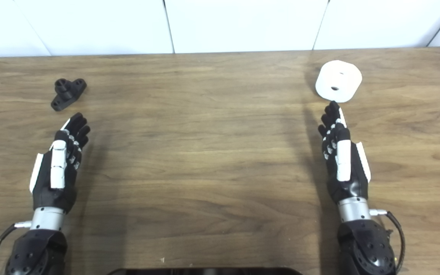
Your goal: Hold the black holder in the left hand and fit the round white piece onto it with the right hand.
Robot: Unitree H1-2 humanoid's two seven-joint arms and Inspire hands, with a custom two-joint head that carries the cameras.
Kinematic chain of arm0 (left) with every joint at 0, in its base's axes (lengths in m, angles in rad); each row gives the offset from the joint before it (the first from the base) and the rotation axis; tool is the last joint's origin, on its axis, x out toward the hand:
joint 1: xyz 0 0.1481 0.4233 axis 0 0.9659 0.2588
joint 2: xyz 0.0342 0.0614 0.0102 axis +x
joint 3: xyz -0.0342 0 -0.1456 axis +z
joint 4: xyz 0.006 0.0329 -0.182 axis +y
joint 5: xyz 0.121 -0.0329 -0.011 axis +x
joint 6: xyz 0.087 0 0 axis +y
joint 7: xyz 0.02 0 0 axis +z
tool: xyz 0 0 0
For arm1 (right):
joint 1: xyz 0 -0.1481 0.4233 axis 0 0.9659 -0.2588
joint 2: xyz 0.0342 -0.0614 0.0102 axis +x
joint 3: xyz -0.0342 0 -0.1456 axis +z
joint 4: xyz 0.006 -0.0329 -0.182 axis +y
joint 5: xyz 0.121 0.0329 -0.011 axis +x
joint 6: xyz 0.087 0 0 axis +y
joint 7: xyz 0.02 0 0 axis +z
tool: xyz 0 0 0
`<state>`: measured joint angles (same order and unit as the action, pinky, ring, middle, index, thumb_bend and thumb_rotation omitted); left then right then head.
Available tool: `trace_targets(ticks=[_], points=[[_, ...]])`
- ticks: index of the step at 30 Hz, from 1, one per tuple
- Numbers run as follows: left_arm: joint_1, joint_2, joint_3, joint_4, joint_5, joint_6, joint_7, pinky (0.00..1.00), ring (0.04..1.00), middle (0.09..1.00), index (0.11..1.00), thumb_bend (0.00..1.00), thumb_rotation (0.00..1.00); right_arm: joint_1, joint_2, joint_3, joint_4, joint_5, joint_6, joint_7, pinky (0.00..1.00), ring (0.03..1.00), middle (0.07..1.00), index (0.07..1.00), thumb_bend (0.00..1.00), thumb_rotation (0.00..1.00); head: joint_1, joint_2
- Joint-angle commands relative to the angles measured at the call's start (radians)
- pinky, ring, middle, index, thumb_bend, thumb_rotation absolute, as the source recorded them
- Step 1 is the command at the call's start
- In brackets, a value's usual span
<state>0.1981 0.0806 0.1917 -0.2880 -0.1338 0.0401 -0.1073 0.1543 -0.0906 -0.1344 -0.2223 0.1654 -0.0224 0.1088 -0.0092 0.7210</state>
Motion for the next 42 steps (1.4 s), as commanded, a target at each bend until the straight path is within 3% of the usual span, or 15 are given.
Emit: trace_targets(ticks=[1, 17, 25, 28, 32, 42], points=[[0.012, 0.005, -0.001, -0.016, -0.009, -0.047, 0.006, 0.97, 0.939, 0.943, 0.918, 0.48, 0.93, 0.013, -0.015, 0.002, -0.019, 0.012, -0.051, 0.014, 1.0, 1.0, 1.0, 1.0, 0.6, 1.0, 0.0, 0.0], [0.018, 0.005, -0.01, -0.018, 0.004, -0.046, 0.021, 0.97, 0.933, 0.937, 0.92, 0.45, 0.94, 0.013, -0.013, -0.002, 0.001, 0.012, -0.074, 0.017, 1.0, 1.0, 1.0, 1.0, 0.59, 1.0, 0.003, -0.011], [0.028, -0.003, -0.023, -0.025, 0.028, -0.05, 0.031, 0.97, 0.924, 0.936, 0.921, 0.45, 0.96, 0.023, -0.022, -0.008, -0.001, 0.015, -0.067, 0.021, 1.0, 1.0, 1.0, 1.0, 0.59, 1.0, 0.055, -0.035], [0.029, -0.01, -0.032, -0.022, 0.037, -0.052, 0.038, 0.97, 0.925, 0.938, 0.924, 0.44, 0.96, 0.026, -0.025, -0.013, 0.002, 0.021, -0.064, 0.023, 1.0, 1.0, 1.0, 1.0, 0.59, 1.0, 0.091, -0.053], [0.035, -0.026, -0.046, -0.012, 0.046, -0.063, 0.048, 0.96, 0.936, 0.945, 0.923, 0.44, 0.94, 0.027, -0.038, -0.022, 0.031, 0.037, -0.093, 0.042, 1.0, 1.0, 1.0, 1.0, 0.58, 1.0, 0.156, -0.105], [0.034, -0.042, -0.095, 0.059, 0.091, -0.136, 0.076, 0.97, 0.974, 0.969, 0.946, 0.43, 0.94, 0.014, -0.074, -0.033, 0.137, 0.061, -0.171, 0.071, 1.0, 1.0, 1.0, 1.0, 0.6, 1.0, 0.264, -0.197]])
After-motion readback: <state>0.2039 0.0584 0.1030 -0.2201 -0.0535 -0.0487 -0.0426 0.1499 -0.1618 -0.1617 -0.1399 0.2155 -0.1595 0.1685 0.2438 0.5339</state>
